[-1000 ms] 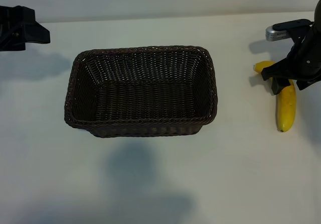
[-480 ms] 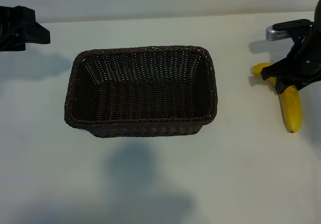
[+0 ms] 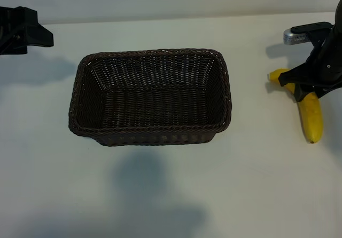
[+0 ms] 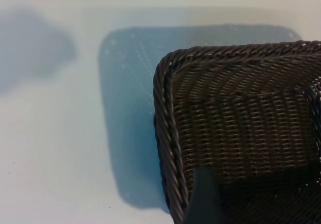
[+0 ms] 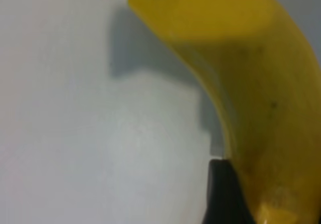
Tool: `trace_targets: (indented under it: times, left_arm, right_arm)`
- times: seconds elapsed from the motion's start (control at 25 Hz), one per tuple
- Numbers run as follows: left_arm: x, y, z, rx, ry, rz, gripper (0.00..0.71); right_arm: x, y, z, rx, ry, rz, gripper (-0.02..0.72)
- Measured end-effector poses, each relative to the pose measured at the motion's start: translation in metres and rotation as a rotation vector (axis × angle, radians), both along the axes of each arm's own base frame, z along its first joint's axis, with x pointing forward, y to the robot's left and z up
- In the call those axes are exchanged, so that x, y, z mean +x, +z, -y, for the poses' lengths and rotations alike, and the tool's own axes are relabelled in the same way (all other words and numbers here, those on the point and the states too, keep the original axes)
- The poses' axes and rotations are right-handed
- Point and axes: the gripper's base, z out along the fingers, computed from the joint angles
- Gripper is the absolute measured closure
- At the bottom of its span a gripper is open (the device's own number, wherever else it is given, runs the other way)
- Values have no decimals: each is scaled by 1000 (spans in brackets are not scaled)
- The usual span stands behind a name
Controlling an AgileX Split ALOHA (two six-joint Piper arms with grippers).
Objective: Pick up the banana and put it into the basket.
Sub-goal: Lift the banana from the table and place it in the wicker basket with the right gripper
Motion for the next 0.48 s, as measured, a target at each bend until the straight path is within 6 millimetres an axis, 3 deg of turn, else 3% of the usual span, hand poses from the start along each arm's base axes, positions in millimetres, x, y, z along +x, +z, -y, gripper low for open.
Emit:
trace_targets:
  times: [0.24, 0.48]
  left_arm:
    - [0, 0, 0, 0, -3, -3, 122]
    - [0, 0, 0, 0, -3, -3, 122]
  right_arm:
    - [-4, 20, 0, 1, 0, 15, 295]
    - [-4, 55, -1, 6, 5, 35, 295]
